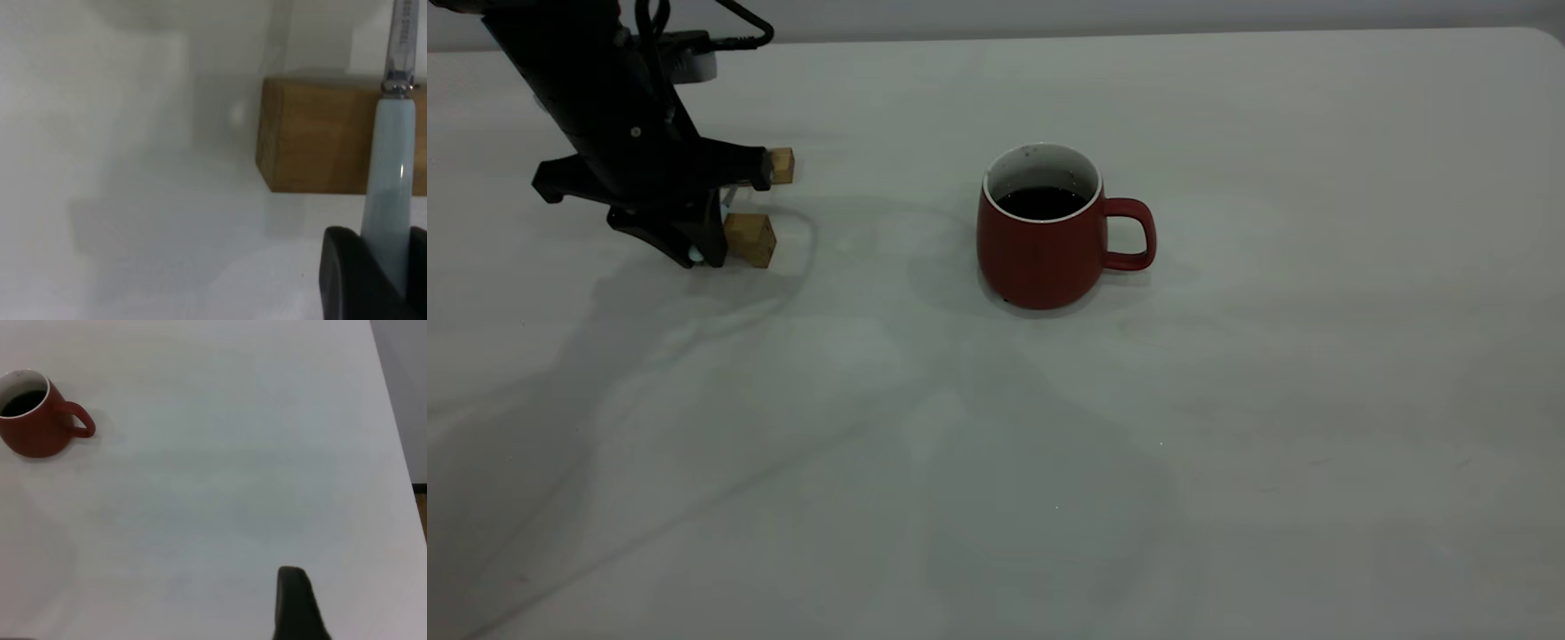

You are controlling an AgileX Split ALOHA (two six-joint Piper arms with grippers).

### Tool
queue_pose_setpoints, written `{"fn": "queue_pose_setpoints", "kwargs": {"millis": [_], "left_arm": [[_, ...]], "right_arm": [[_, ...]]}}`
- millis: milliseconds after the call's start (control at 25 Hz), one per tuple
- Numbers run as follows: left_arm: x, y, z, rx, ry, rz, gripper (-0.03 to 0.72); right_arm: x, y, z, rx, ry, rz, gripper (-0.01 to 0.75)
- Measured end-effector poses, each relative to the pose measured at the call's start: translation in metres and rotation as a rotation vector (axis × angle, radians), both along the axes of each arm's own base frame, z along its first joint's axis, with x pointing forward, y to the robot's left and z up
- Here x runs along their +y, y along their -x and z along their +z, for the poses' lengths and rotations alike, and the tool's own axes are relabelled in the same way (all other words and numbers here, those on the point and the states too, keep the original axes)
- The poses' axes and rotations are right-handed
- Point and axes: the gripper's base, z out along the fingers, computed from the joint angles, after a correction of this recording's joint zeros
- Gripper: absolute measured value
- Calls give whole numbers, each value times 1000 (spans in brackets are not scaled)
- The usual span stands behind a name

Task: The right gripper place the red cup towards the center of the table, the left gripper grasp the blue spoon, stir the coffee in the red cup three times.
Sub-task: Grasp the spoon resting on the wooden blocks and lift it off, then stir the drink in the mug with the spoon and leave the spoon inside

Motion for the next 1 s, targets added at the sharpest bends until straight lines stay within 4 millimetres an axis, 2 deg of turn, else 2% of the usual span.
{"fn": "queue_pose_setpoints", "kwargs": {"millis": [200, 320, 440, 560, 760, 880, 1000], "left_arm": [[-2, -8, 12, 60, 6, 42, 181], [-9, -17, 40, 122, 67, 177, 181], [-20, -27, 78, 179, 191, 371, 181], [-34, -24, 102, 380, 315, 669, 181], [-59, -24, 129, 707, 531, 1149, 181], [-73, -24, 142, 938, 658, 1332, 181], [-88, -25, 154, 1095, 763, 1396, 181]], "right_arm": [[0, 0, 0, 0, 0, 0, 511], [0, 0, 0, 0, 0, 0, 511], [0, 0, 0, 0, 0, 0, 511], [0, 0, 0, 0, 0, 0, 511], [0, 0, 0, 0, 0, 0, 511], [0, 0, 0, 0, 0, 0, 511], [0, 0, 0, 0, 0, 0, 511]]}}
